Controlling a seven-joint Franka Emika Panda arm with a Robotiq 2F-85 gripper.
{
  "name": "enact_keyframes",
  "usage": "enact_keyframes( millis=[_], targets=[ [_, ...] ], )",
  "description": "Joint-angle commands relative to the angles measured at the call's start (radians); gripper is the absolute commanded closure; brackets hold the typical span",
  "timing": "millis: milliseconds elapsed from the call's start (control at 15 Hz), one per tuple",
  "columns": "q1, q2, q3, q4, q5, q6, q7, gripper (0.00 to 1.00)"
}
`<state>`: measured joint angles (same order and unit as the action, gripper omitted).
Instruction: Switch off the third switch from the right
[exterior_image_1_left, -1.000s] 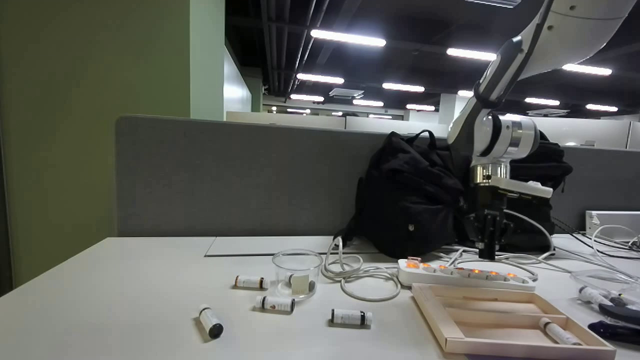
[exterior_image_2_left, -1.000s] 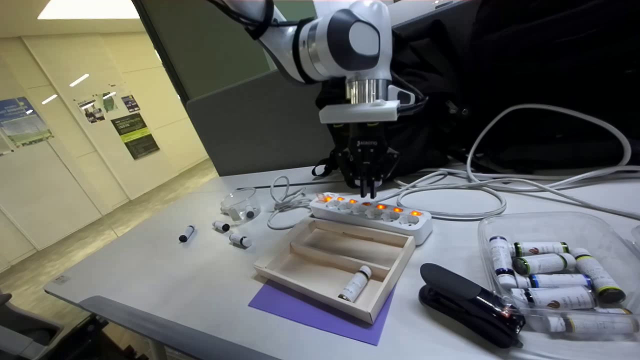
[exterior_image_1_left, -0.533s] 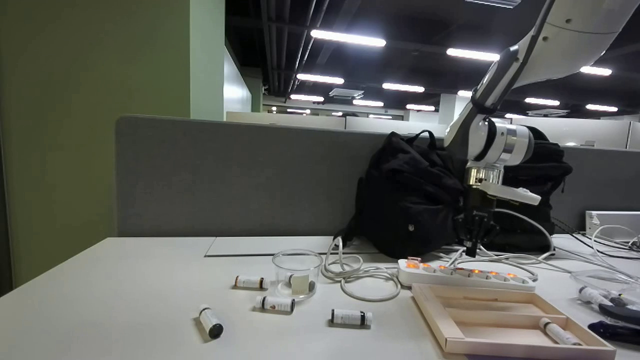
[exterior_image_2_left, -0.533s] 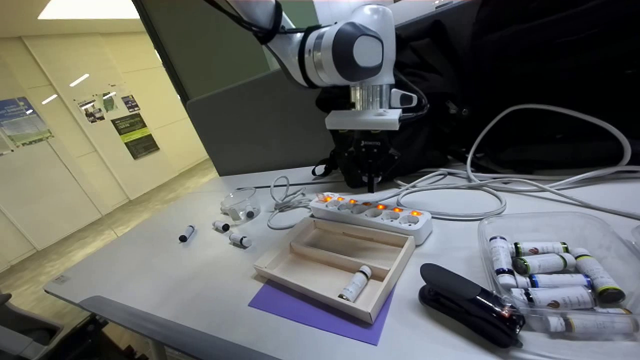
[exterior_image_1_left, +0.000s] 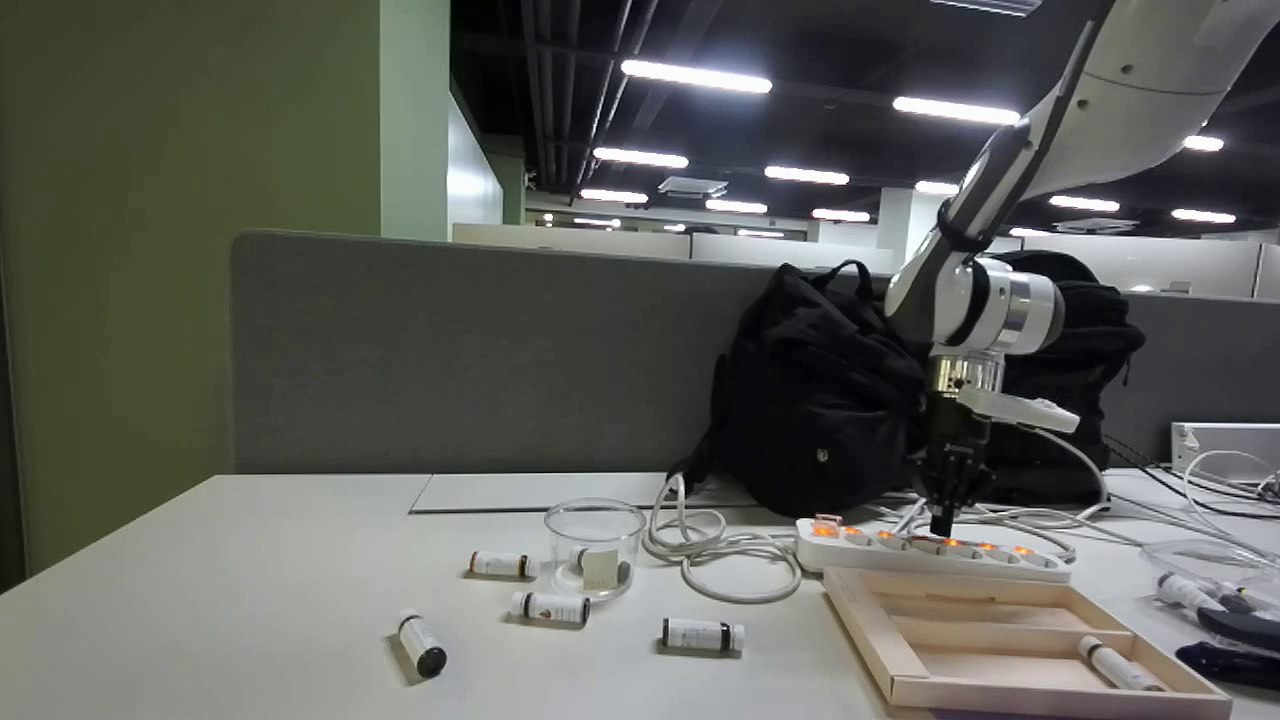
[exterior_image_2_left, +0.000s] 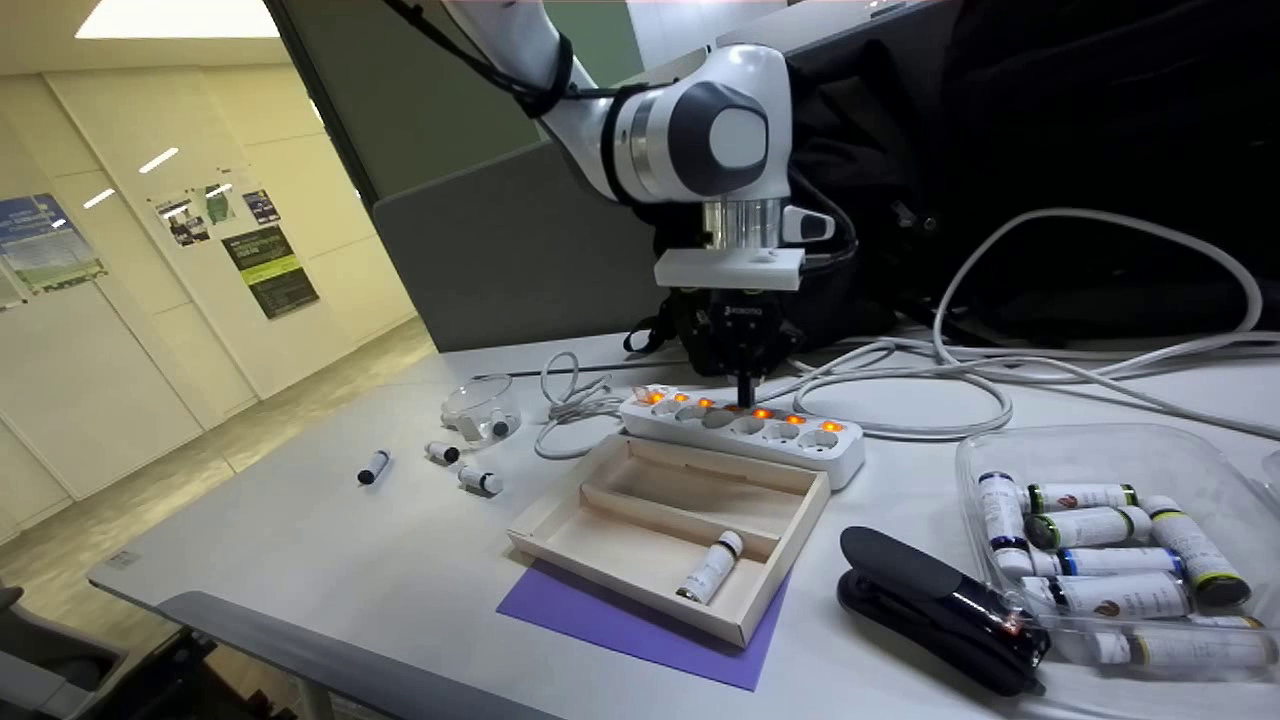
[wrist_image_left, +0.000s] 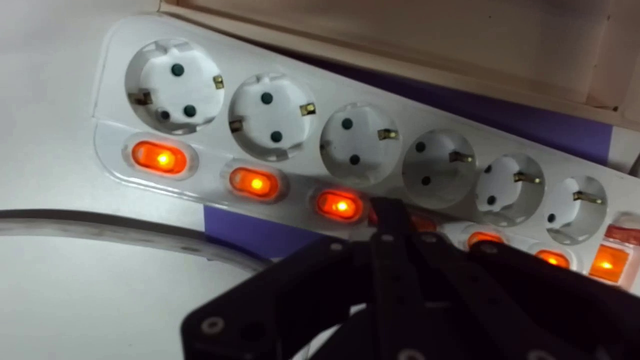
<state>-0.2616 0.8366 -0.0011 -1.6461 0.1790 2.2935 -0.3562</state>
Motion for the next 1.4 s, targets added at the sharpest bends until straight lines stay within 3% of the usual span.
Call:
enact_keyframes(
  millis=[0, 800, 1333],
  targets=[
    [0.001, 0.009, -0.004, 0.009, -0.021, 0.038, 0.030, 1.00],
    [0.012, 0.005, -0.019, -0.009, -0.041, 0.034, 0.053, 1.00],
    [0.065, -0.005, -0.048, -0.101, -0.134, 0.078, 0.080, 1.00]
  ],
)
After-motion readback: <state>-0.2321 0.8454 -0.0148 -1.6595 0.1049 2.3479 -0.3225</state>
